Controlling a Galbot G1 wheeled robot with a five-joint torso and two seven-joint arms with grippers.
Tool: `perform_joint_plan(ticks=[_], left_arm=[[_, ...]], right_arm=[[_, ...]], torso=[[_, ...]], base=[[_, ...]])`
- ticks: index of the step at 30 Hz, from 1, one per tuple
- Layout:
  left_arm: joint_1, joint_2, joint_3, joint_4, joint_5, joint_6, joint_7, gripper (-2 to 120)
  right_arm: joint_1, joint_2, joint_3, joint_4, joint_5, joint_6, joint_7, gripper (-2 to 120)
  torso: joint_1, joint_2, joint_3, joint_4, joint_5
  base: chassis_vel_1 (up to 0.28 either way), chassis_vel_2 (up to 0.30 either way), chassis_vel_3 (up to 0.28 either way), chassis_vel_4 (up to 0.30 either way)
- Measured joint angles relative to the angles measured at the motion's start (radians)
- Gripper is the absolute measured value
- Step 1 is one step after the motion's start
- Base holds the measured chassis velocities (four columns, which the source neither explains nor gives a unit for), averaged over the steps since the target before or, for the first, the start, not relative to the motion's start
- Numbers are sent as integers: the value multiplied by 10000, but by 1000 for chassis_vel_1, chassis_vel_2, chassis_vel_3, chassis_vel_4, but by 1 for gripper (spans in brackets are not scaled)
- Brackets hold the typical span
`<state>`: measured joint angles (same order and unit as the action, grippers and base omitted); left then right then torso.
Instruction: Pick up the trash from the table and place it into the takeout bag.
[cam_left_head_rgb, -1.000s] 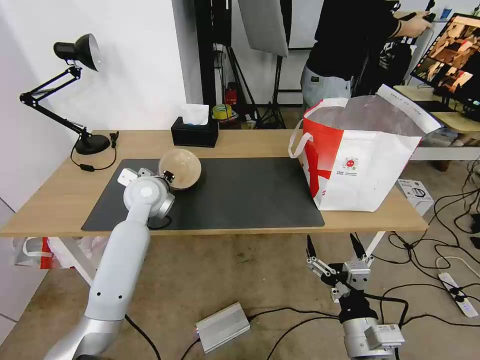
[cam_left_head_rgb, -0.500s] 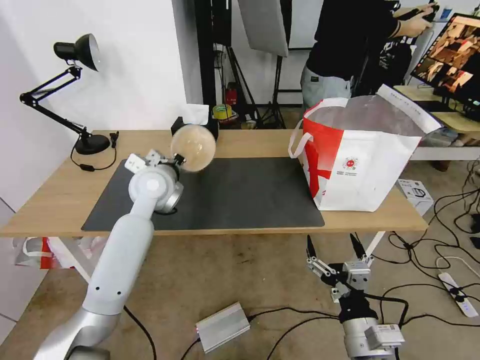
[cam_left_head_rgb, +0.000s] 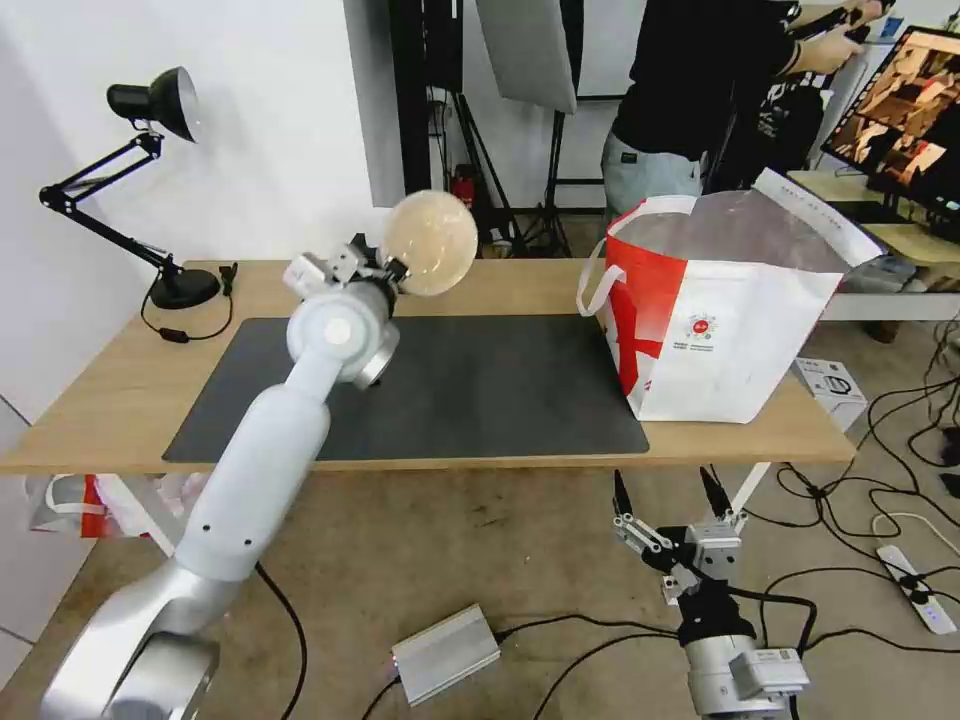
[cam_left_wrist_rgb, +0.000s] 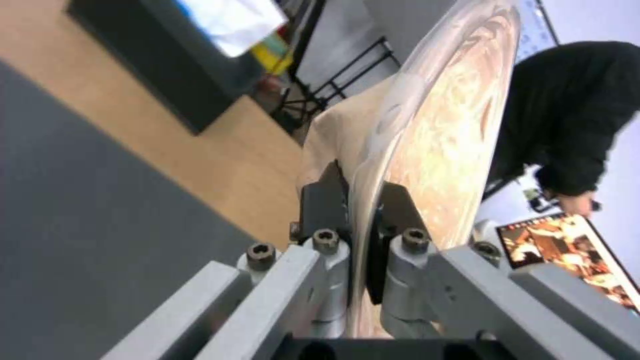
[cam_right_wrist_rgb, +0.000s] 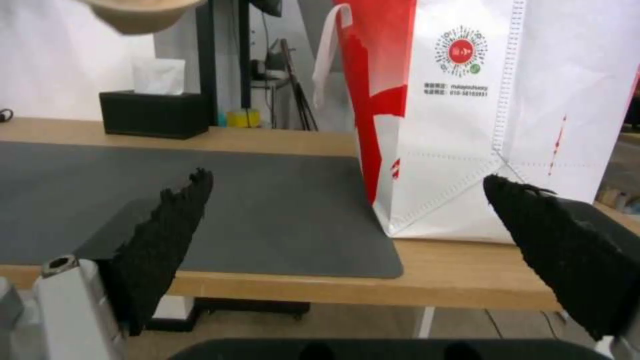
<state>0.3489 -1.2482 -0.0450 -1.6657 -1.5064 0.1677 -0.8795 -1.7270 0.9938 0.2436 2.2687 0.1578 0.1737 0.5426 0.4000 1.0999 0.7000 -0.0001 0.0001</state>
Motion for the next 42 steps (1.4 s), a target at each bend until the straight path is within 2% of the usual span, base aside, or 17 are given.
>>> perform_joint_plan(ticks=[8,12,28,32,38,42], left_arm=[[-773,-237,655,450,-11,-126,225,1],[-1329,-590,1131,856,-10,-174,299,1],[-2793,-1719,2154,2147,58,-278,553,1],[-3262,-2006,2439,2663,93,-346,824,1],[-3535,-2132,2633,2994,99,-359,1064,1],[-3832,-2289,2929,3365,98,-377,1697,1]], right_arm=[[0,0,0,0,0,0,0,100],[0,0,0,0,0,0,0,100],[0,0,0,0,0,0,0,100],[0,0,0,0,0,0,0,100],[0,0,0,0,0,0,0,100],[0,0,0,0,-1,0,0,100]], torso=[[0,0,0,1,-1],[0,0,0,1,0],[0,0,-1,0,1],[0,0,-1,0,0],[0,0,0,1,0],[0,0,0,1,0]], base=[[0,0,0,0],[0,0,0,0],[0,0,0,0],[0,0,0,0],[0,0,0,0],[0,0,0,0]])
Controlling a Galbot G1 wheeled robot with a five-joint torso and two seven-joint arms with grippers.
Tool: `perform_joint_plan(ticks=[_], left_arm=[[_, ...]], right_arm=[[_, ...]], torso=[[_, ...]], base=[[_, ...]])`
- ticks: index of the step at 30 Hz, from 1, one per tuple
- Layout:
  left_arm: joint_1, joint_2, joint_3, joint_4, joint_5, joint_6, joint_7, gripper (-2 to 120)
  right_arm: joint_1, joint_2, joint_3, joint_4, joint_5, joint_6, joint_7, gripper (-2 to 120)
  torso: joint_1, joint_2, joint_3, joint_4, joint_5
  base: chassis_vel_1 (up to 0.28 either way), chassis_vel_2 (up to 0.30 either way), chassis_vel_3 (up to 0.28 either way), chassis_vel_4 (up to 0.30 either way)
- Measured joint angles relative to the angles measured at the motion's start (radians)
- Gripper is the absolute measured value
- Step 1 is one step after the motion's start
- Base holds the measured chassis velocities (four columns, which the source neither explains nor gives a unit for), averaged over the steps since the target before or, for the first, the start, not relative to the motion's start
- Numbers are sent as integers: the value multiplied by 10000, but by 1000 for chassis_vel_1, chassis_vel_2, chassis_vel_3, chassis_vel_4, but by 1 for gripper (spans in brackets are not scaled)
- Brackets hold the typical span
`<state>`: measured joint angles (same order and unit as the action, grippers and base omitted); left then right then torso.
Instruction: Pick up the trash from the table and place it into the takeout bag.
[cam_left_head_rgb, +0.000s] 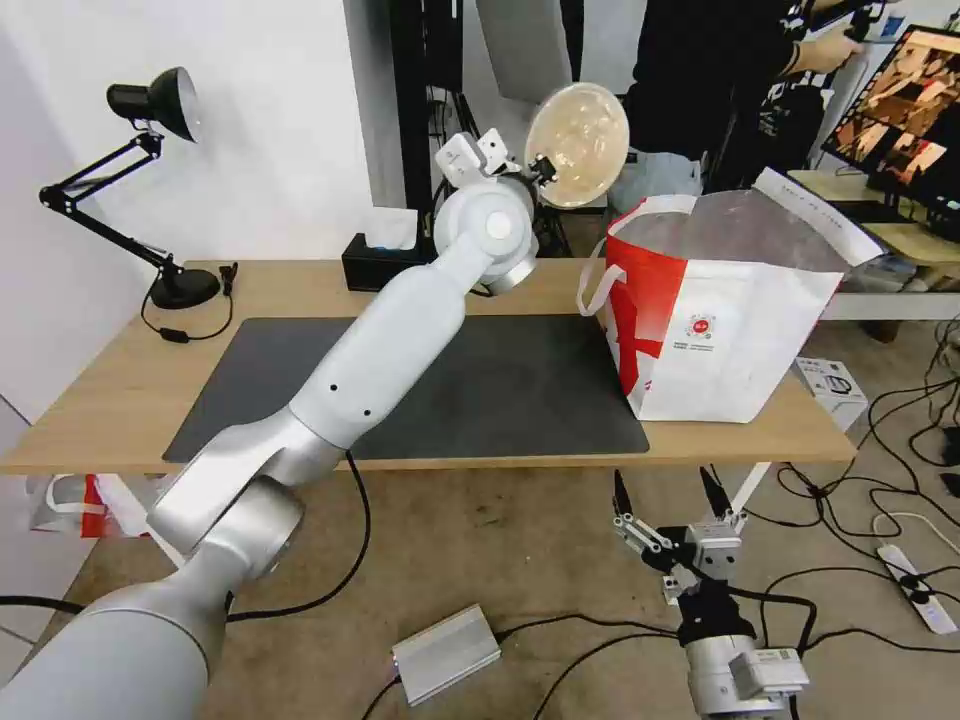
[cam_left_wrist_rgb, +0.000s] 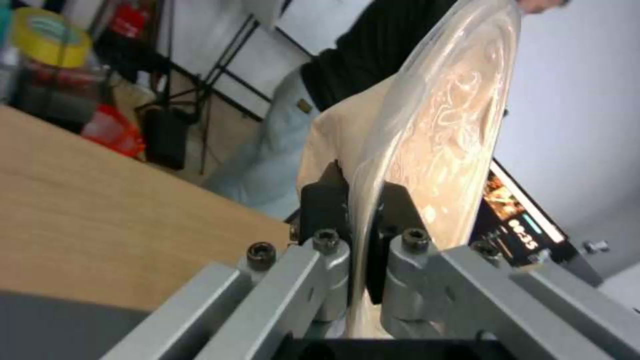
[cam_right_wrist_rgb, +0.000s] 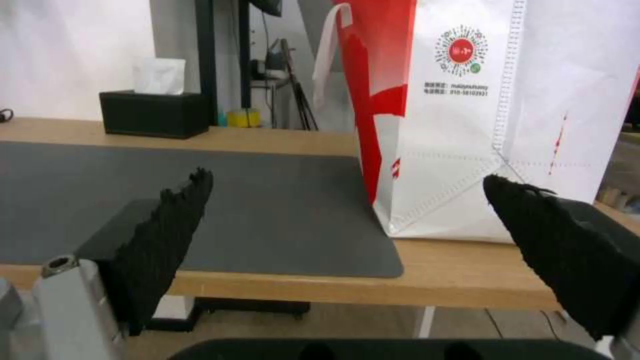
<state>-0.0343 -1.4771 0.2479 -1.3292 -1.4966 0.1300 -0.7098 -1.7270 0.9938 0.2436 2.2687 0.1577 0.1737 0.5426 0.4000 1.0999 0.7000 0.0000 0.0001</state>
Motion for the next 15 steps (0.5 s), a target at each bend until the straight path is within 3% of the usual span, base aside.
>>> perform_joint_plan(ticks=[9,15], left_arm=[[-373,-356,389,427,18,-19,735,1],[-753,-703,725,1113,172,-103,1360,1]], right_arm=[[0,0,0,0,0,0,0,100],[0,0,0,0,0,0,-1,100]], torso=[[0,0,0,0,0],[0,0,0,0,0]], base=[[0,0,0,0],[0,0,0,0]])
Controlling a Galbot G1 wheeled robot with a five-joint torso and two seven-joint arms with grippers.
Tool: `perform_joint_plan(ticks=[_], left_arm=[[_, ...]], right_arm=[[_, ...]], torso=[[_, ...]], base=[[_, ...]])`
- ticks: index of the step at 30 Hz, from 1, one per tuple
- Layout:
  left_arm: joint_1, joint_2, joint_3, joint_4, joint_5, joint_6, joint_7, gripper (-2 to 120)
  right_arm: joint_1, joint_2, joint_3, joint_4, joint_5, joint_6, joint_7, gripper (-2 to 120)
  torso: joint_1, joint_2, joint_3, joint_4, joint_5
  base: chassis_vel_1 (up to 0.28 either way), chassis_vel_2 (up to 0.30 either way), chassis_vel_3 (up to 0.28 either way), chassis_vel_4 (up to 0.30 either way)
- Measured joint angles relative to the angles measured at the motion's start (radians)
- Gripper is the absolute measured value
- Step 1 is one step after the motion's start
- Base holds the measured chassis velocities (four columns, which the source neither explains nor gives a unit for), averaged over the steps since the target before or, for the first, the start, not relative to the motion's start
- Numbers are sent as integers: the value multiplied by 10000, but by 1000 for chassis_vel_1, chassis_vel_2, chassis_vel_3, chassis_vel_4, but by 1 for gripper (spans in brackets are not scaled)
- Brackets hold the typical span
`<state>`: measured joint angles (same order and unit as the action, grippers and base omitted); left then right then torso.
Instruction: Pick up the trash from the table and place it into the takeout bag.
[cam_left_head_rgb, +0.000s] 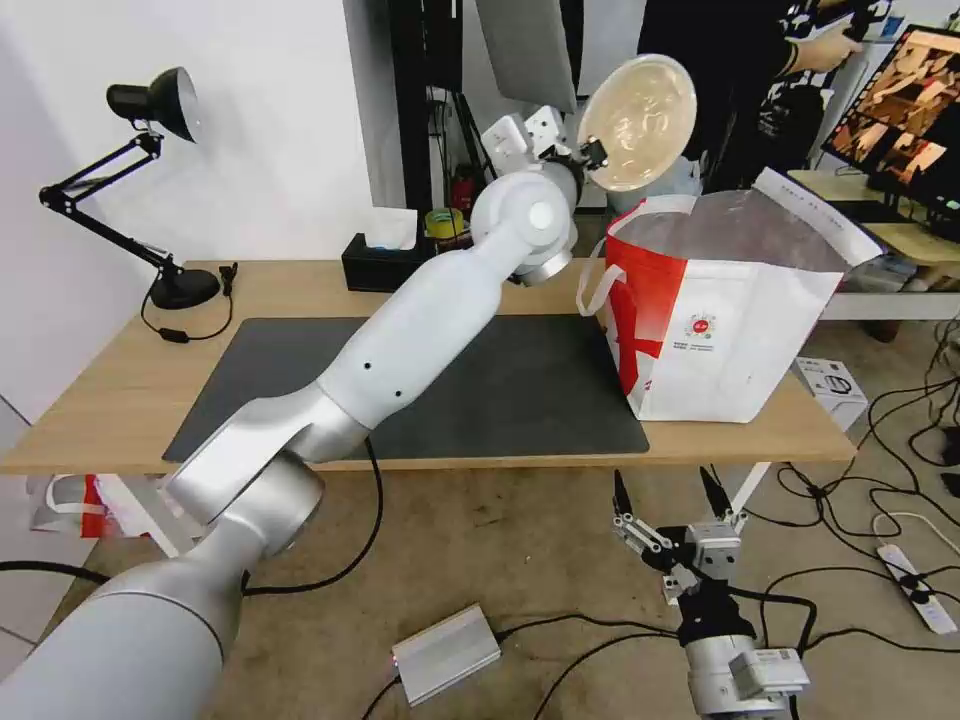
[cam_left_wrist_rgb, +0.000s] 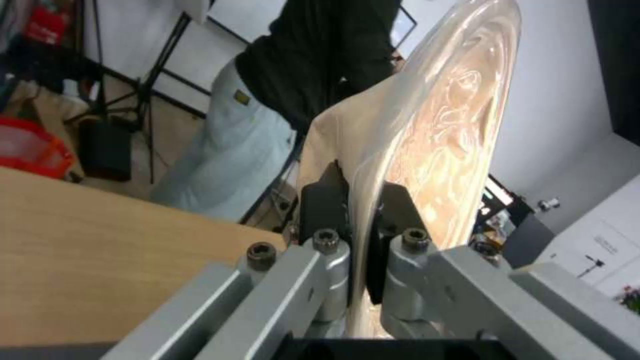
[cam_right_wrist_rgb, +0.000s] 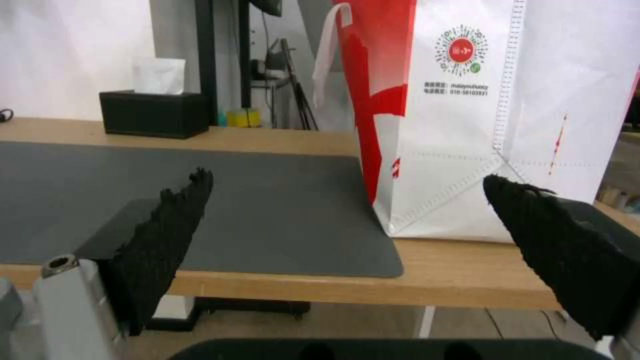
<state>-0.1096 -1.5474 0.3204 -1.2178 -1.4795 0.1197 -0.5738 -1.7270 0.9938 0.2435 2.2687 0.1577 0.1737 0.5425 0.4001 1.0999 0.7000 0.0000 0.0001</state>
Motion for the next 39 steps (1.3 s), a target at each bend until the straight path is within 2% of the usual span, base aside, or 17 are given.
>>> perform_joint_plan(ticks=[10,13,26,39], left_arm=[[-470,-448,546,1100,165,-89,679,1],[-546,-476,945,1358,212,-148,909,1],[-629,-467,2121,1867,311,-146,1444,1],[-784,-458,2949,2356,511,-77,1822,1]], right_arm=[[0,0,0,0,0,0,0,100],[-1,0,0,0,0,0,0,100],[0,0,0,0,0,0,0,100],[0,0,0,0,0,0,0,100]], torso=[[-1,0,0,-1,0],[0,0,0,0,0],[-1,0,0,-1,0],[-1,0,0,0,-1]], base=[[0,0,0,0],[0,0,0,0],[0,0,0,0],[0,0,0,0]])
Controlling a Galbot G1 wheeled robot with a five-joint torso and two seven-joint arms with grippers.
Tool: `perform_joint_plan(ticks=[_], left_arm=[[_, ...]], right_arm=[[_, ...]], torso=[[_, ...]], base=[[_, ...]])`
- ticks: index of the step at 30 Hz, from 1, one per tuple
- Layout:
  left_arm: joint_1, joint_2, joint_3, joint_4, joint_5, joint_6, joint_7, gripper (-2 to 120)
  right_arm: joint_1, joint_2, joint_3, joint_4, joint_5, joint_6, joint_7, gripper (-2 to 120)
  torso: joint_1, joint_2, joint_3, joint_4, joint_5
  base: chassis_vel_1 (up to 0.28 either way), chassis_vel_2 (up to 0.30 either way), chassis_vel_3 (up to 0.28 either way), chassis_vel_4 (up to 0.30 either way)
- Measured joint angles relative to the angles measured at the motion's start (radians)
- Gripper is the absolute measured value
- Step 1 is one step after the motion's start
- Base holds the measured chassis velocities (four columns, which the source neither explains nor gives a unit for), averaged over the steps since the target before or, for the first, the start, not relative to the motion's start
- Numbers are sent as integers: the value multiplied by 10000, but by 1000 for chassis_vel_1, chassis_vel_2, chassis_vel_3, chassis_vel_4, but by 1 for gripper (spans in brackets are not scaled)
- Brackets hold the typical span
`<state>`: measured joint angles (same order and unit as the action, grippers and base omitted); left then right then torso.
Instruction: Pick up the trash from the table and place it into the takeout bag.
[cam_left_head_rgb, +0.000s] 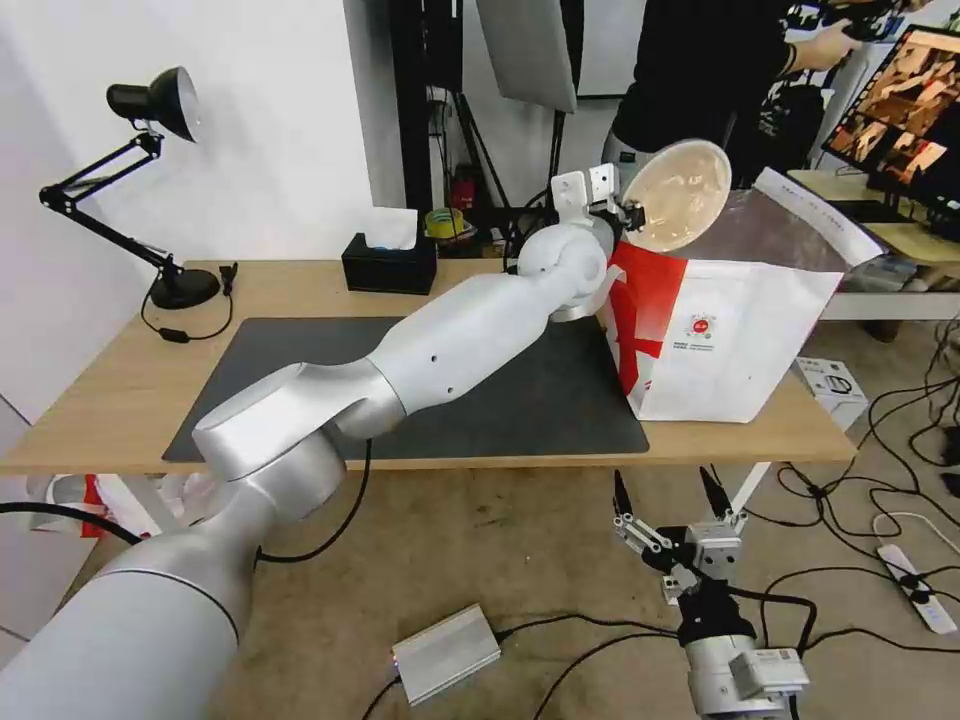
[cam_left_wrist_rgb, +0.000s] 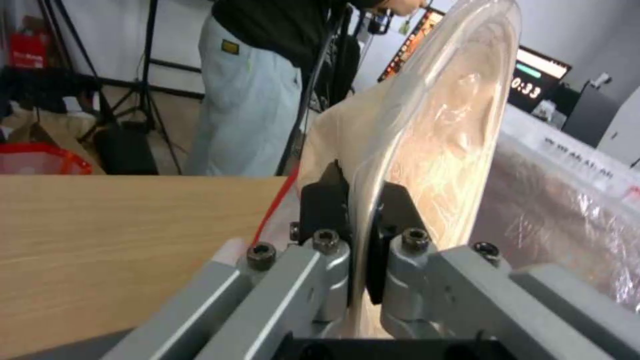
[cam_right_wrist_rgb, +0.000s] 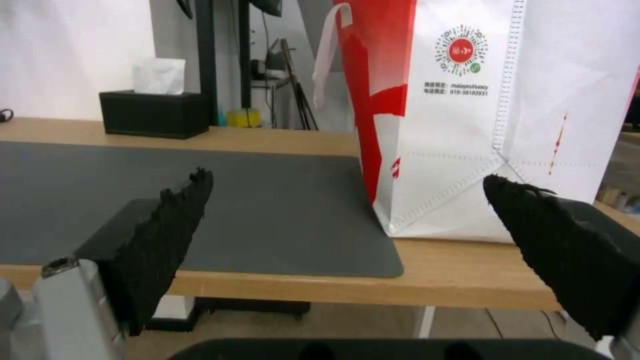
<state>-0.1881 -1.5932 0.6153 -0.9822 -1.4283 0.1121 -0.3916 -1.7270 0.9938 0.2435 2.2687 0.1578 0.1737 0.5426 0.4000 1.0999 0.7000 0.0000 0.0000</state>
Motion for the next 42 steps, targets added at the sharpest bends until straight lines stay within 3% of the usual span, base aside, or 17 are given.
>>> perform_joint_plan(ticks=[30,35,42], left_arm=[[35,12,553,-259,929,-32,78,1],[3,12,547,-348,1047,-46,0,15],[-149,14,629,-433,1246,-164,-140,45]], right_arm=[[0,0,0,0,0,0,0,100],[0,0,0,0,0,0,0,100],[0,0,0,0,0,0,0,100]], torso=[[0,1,-1,0,0],[0,0,0,0,0],[0,1,0,0,0]], base=[[0,0,0,0],[0,0,0,0],[0,0,0,0]])
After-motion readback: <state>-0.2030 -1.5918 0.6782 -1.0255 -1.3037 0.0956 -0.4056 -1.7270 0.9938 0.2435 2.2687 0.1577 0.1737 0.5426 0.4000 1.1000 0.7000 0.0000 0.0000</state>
